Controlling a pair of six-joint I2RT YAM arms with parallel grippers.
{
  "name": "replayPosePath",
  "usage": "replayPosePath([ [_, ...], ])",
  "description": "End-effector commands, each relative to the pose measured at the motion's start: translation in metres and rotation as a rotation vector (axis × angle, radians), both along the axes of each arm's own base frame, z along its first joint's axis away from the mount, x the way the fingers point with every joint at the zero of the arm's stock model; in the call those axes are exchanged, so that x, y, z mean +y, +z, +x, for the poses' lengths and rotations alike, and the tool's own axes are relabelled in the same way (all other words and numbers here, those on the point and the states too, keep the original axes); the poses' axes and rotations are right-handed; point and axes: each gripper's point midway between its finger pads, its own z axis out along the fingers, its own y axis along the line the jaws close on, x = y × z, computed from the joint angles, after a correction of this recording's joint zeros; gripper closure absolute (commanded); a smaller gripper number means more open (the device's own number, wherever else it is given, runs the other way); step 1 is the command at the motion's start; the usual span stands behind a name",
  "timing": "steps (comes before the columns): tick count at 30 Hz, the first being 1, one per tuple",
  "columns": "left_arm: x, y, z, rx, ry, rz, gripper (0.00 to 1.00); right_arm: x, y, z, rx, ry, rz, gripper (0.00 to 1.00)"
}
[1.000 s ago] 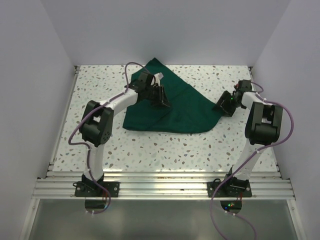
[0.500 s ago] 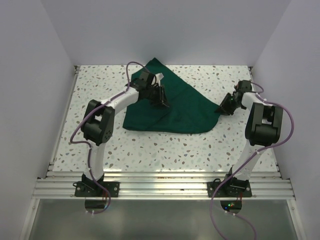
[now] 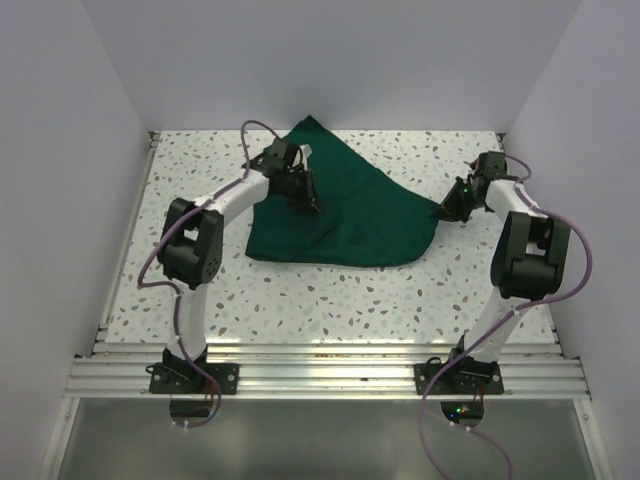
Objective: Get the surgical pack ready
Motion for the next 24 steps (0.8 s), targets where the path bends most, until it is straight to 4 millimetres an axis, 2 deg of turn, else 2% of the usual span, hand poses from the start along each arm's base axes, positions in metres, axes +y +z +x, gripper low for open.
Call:
replayPosePath([
  [1,0.056,0.027,0.018,-0.073,0.114,0.088,0.81,0.02,0.066,0.021,-0.149,0.043,0.015,1.0],
  [2,0.068,0.028,0.021,-0.089,0.138,0.117,0.82,0.025,0.072,0.021,-0.155,0.049,0.013,1.0],
  [3,0.085,0.034,0.021,-0.098,0.165,0.129,0.82,0.038,0.077,0.022,-0.165,0.078,0.017,1.0],
  [5,0.104,0.037,0.021,-0.109,0.185,0.165,0.83,0.056,0.094,0.029,-0.196,0.113,0.022,1.0],
  [6,0.113,0.036,0.014,-0.097,0.191,0.19,0.84,0.076,0.098,0.029,-0.201,0.156,0.018,1.0],
  [7,0.127,0.036,0.015,-0.101,0.219,0.226,0.85,0.093,0.117,0.037,-0.246,0.193,0.01,1.0],
  [8,0.135,0.039,0.011,-0.112,0.227,0.25,0.85,0.107,0.122,0.036,-0.251,0.226,0.003,1.0],
  [9,0.146,0.03,0.005,-0.092,0.246,0.279,0.85,0.136,0.125,0.033,-0.259,0.287,0.002,1.0],
  [10,0.154,0.028,0.003,-0.095,0.268,0.303,0.85,0.153,0.144,0.039,-0.31,0.319,0.004,1.0],
  [11,0.159,0.033,0.001,-0.113,0.285,0.3,0.85,0.169,0.149,0.038,-0.318,0.349,0.01,1.0],
  [12,0.168,0.023,-0.006,-0.088,0.302,0.315,0.85,0.2,0.159,0.038,-0.345,0.407,0.024,1.0],
  [13,0.175,0.02,-0.008,-0.084,0.321,0.331,0.85,0.214,0.161,0.037,-0.351,0.434,0.029,1.0],
  [14,0.18,0.022,-0.01,-0.082,0.342,0.338,0.85,0.24,0.164,0.028,-0.35,0.482,0.045,1.0],
  [16,0.188,0.019,-0.014,-0.077,0.359,0.352,0.85,0.27,0.169,0.029,-0.371,0.536,0.065,1.0],
  [17,0.191,0.017,-0.015,-0.073,0.366,0.362,0.85,0.293,0.168,0.02,-0.372,0.583,0.074,1.0],
  [18,0.194,0.015,-0.016,-0.068,0.371,0.368,0.85,0.305,0.175,0.021,-0.39,0.601,0.084,1.0],
  [19,0.195,0.014,-0.016,-0.064,0.372,0.367,0.85,0.316,0.163,0.022,-0.368,0.614,0.087,1.0],
  [20,0.195,0.011,-0.017,-0.053,0.374,0.367,0.85,0.331,0.159,0.015,-0.352,0.634,0.101,1.0],
  [21,0.195,0.009,-0.017,-0.044,0.372,0.361,0.85,0.338,0.164,0.017,-0.369,0.641,0.112,1.0],
  [23,0.196,0.009,-0.017,-0.046,0.377,0.358,0.85,0.356,0.154,0.014,-0.36,0.659,0.12,1.0],
  [24,0.197,0.009,-0.017,-0.049,0.381,0.361,0.85,0.363,0.16,0.015,-0.376,0.667,0.131,1.0],
])
